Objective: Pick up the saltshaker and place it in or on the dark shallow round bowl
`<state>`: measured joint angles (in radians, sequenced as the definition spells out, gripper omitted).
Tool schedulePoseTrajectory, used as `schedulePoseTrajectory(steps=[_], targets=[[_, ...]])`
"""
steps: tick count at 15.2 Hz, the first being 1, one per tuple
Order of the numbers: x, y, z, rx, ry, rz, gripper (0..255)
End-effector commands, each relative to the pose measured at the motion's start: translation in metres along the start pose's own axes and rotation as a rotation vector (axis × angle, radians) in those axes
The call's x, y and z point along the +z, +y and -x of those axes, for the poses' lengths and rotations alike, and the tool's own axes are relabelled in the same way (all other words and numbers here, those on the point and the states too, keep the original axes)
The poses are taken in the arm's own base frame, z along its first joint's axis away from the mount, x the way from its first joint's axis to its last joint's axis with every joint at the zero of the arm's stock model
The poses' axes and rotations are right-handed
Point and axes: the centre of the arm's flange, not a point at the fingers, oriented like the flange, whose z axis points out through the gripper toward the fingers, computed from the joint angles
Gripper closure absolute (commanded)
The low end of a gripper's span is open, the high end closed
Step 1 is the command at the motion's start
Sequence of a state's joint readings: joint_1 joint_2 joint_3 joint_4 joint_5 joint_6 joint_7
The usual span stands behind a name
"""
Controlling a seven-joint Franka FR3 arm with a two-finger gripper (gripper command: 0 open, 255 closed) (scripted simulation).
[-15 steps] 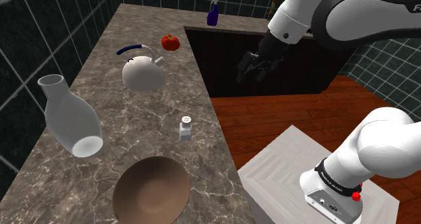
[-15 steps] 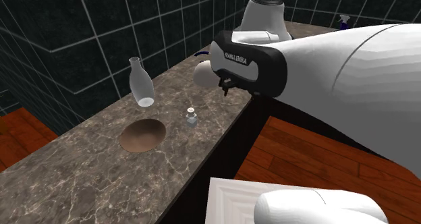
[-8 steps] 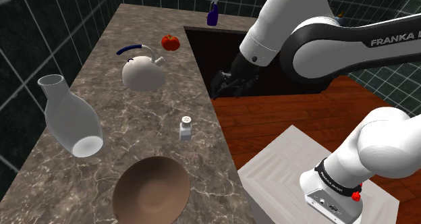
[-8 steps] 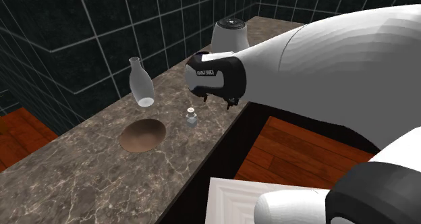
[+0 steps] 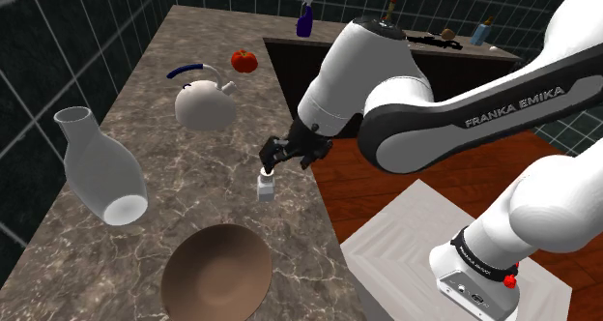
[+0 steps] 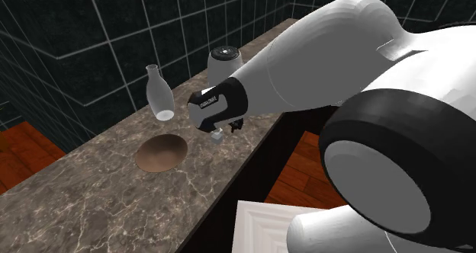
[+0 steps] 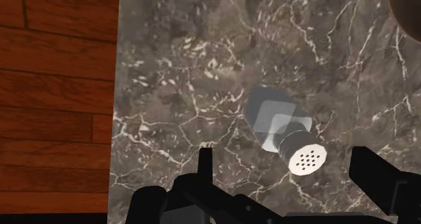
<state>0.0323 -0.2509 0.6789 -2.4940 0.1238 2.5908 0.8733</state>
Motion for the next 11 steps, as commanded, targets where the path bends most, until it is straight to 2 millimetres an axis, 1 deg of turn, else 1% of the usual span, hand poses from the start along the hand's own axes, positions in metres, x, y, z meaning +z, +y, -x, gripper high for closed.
schedulePoseTrajectory(steps=[1, 2, 8, 9, 11], targets=[[0.017, -0.017, 0.004, 0.009, 0.006, -0.01, 0], [0.02, -0.02, 0.005, 0.01, 0.007, -0.011, 0], [0.052, -0.021, 0.005, 0.01, 0.007, -0.011, 0], [0.06, -0.021, 0.005, 0.01, 0.007, -0.011, 0], [0.06, -0.021, 0.005, 0.01, 0.007, -0.011, 0]])
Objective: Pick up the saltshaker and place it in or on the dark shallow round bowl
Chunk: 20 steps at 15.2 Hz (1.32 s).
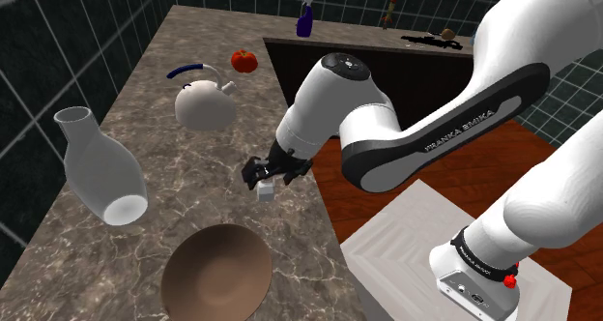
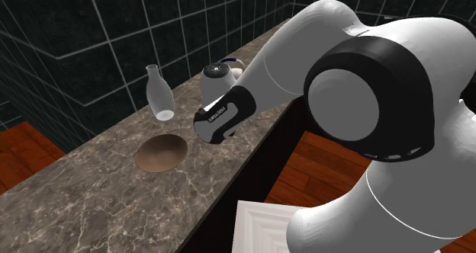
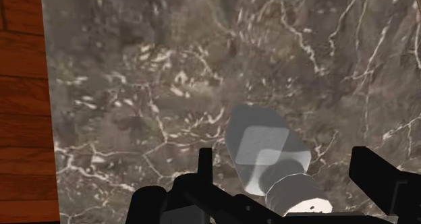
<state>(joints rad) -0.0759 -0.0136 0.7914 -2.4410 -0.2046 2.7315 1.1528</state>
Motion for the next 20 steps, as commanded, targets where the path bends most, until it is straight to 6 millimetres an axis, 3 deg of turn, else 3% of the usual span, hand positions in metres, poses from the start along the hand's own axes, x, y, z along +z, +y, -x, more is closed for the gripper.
schedulePoseTrajectory(steps=[1, 6, 7, 16, 20], targets=[[0.002, 0.001, 0.0, 0.0, 0.0, -0.001, 0], [0.002, 0.001, 0.0, 0.0, 0.0, 0.0, 0], [0.002, 0.001, 0.0, 0.0, 0.0, 0.0, 255], [0.002, 0.001, 0.0, 0.0, 0.0, -0.001, 255], [-0.018, -0.004, -0.005, 0.0, 0.0, -0.001, 255]])
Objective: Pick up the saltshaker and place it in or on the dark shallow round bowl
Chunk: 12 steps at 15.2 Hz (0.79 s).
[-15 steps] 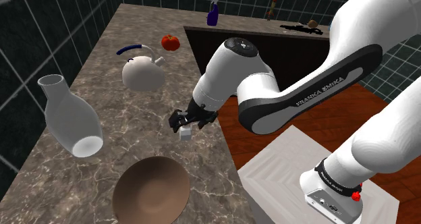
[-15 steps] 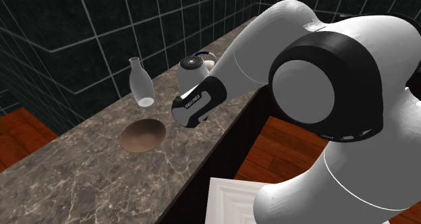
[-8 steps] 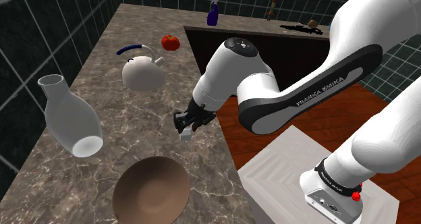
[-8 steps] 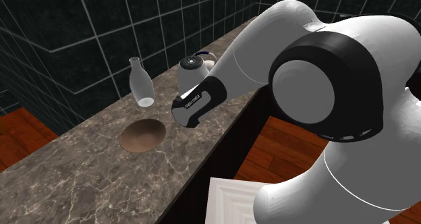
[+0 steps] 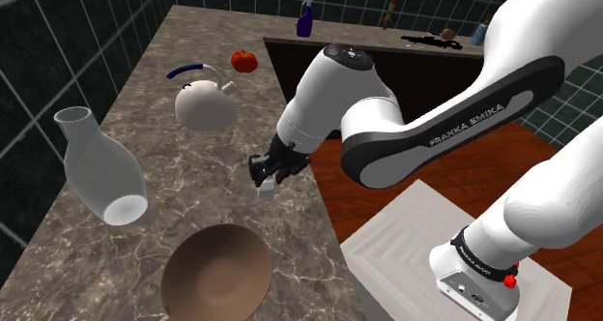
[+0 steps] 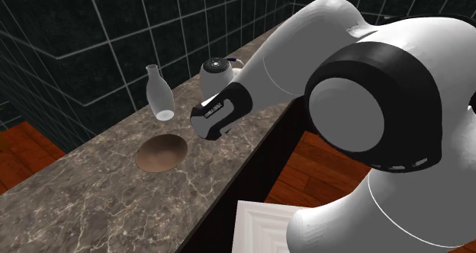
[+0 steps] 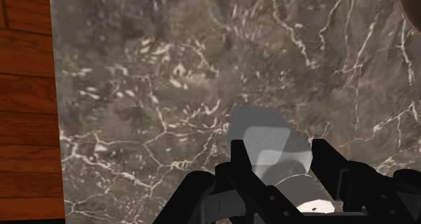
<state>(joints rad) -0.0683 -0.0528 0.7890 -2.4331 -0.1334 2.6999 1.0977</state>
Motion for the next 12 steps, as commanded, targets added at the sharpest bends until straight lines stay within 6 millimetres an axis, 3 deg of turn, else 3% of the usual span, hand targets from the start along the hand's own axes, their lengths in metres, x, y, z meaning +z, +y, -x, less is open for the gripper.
schedulePoseTrajectory(steps=[1, 12], targets=[[-0.01, -0.002, -0.003, 0.0, -0.001, 0.0, 255], [-0.065, -0.014, -0.017, 0.0, -0.001, 0.0, 255]])
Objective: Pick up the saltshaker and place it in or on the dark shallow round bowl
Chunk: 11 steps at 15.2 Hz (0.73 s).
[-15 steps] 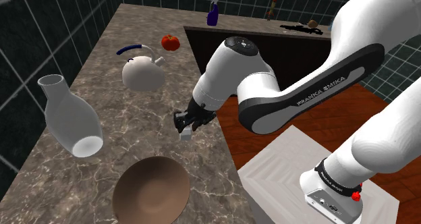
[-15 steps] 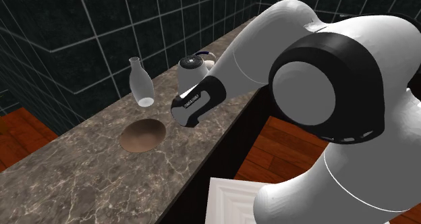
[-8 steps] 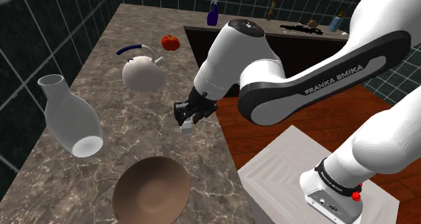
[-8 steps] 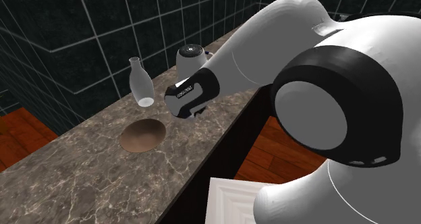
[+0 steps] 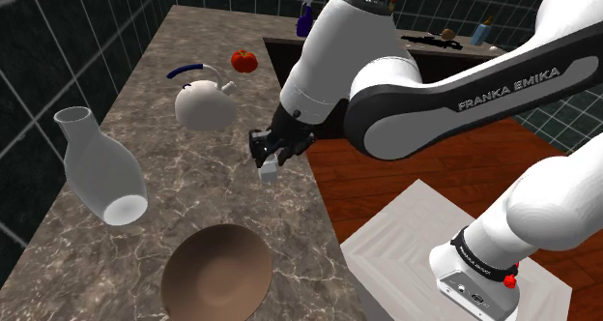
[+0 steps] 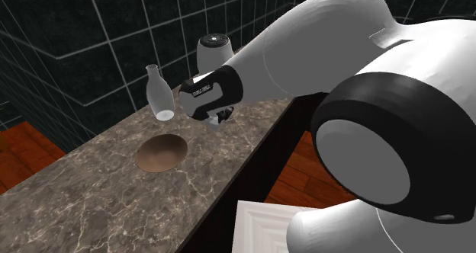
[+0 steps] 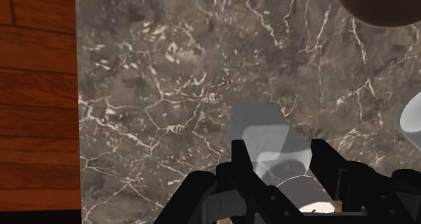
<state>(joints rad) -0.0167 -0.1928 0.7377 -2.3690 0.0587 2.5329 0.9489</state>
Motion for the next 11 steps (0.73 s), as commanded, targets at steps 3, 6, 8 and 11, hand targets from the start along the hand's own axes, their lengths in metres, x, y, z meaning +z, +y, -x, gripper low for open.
schedulePoseTrajectory(steps=[3, 6, 8, 11], targets=[[-0.02, -0.004, -0.006, 0.0, -0.001, 0.0, 255], [-0.035, -0.007, -0.01, 0.0, -0.001, 0.0, 255], [-0.04, -0.008, -0.011, 0.0, -0.001, 0.0, 255], [-0.045, -0.035, 0.018, 0.0, -0.001, 0.0, 255]])
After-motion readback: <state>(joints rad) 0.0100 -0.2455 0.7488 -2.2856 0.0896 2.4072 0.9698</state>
